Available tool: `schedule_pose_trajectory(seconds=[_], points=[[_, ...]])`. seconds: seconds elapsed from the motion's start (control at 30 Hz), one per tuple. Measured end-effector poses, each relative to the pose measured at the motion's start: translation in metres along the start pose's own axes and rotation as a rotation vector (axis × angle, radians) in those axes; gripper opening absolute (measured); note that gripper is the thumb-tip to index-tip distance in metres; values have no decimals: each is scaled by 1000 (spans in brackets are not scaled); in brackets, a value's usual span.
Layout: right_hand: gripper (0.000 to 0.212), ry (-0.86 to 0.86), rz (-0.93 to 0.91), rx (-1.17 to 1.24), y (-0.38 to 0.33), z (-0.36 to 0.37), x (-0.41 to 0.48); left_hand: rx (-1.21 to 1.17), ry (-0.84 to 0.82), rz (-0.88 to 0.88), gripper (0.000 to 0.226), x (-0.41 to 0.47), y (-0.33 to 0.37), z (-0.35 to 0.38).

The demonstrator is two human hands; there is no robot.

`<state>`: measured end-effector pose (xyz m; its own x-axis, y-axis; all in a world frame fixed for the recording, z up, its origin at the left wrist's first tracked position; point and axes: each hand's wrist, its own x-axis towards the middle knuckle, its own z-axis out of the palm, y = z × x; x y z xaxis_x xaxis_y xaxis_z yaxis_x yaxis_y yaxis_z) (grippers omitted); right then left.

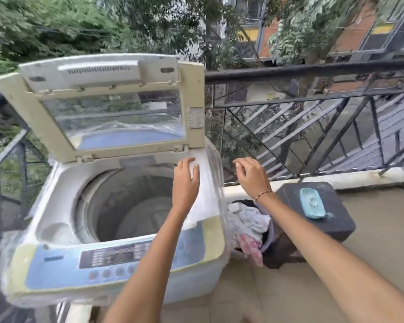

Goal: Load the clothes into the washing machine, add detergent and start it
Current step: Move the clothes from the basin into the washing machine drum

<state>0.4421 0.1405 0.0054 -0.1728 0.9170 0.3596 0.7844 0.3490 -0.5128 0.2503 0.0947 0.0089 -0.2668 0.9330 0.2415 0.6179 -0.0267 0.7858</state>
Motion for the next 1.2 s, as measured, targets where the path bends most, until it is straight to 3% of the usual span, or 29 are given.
schedule_pose_trajectory(seconds=[0.43, 0.63, 0.87, 1.03, 1.2], points=[[25, -112, 171, 81, 92, 11, -21, -50, -155, -69, 25, -43, 38, 122], [22, -192, 324, 100, 152, 27, -19, -23, -284, -252, 24, -42, 25, 194], [21, -354, 519, 60, 228, 77, -17, -39, -421, -646, 22, -24, -29, 271], [18, -440, 619, 126, 285, 132, -25, -45, -396, -831, 27, -11, -72, 331], [23, -663, 675, 98, 354, 209, -44, -19, -413, -971, 31, -14, -129, 397]])
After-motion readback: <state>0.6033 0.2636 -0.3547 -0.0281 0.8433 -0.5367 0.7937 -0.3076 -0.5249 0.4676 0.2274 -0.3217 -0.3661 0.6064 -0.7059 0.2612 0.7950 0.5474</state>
